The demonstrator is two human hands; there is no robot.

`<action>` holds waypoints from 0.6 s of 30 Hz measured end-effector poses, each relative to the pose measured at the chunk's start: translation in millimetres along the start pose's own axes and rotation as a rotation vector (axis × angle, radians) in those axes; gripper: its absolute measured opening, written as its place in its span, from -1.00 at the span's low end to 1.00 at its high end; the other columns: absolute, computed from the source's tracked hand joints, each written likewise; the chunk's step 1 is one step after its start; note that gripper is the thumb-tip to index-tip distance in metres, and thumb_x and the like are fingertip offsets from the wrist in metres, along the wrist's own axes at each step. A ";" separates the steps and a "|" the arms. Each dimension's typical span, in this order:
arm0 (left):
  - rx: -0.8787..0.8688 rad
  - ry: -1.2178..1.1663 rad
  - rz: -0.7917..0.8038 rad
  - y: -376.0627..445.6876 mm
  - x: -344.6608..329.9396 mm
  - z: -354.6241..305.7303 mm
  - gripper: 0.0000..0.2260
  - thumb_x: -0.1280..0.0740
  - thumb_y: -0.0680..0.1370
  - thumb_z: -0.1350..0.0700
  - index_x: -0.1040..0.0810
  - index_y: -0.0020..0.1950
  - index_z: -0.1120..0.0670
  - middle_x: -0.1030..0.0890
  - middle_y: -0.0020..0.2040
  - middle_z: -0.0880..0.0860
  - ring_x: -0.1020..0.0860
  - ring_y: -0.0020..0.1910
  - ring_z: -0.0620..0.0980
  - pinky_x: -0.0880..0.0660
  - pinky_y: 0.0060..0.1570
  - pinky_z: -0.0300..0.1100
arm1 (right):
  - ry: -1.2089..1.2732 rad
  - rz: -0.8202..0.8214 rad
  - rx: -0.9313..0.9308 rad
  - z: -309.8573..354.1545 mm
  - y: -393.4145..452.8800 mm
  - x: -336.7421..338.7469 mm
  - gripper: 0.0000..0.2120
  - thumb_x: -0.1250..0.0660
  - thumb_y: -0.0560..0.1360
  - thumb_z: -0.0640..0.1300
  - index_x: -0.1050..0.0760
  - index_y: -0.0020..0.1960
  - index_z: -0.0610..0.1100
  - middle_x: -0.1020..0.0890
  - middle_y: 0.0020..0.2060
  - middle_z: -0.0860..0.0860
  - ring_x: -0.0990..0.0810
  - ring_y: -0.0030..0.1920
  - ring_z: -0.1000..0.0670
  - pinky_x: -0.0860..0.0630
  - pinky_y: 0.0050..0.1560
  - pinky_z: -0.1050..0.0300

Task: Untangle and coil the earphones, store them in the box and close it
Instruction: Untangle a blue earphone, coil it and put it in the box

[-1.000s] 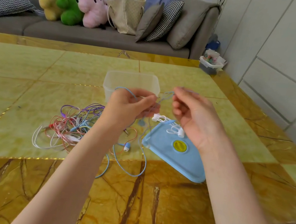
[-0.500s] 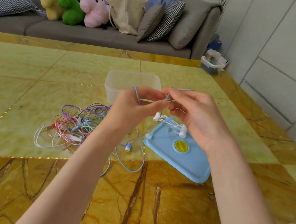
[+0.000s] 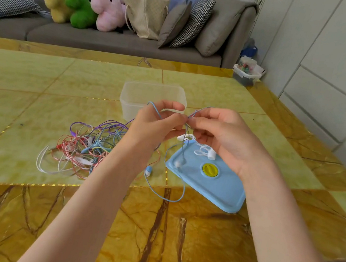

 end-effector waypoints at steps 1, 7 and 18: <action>0.020 -0.023 0.011 -0.3 -0.4 1.0 -0.85 -0.27 0.52 0.35 -0.48 -0.13 0.10 -0.57 -0.39 -0.03 -0.52 -0.42 -0.18 -0.57 -0.12 -0.26 | -0.009 -0.023 0.008 -0.5 0.6 0.1 -0.89 -0.35 0.44 -0.36 -0.52 -0.22 -0.20 -0.49 -0.42 -0.02 -0.45 -0.43 0.10 -0.38 -0.36 0.28; -0.003 0.234 0.062 3.2 0.1 3.8 -0.85 -0.32 0.49 0.37 -0.49 -0.13 0.13 -0.55 -0.47 -0.08 -0.53 -0.44 -0.21 -0.57 -0.16 -0.30 | -0.039 -0.209 0.048 -7.8 3.2 0.5 -0.89 -0.40 0.41 -0.36 -0.53 -0.16 -0.19 -0.55 -0.42 -0.06 -0.48 -0.45 0.09 -0.42 -0.38 0.29; -0.032 0.205 -0.090 2.3 5.4 3.2 -0.82 -0.34 0.49 0.32 -0.54 -0.29 0.13 -0.55 -0.48 -0.04 -0.54 -0.44 -0.17 -0.59 -0.23 -0.33 | -0.153 -0.175 0.073 -6.3 4.8 -1.9 -0.92 -0.36 0.44 -0.34 -0.60 -0.17 -0.20 -0.54 -0.45 0.00 -0.48 -0.47 0.16 -0.42 -0.40 0.35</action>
Point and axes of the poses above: each hand's wrist, its own y-axis towards the middle knuckle, its own x-axis out of the back of the hand, z = x × y, the point moved 1 cm from there along y, towards the middle knuckle
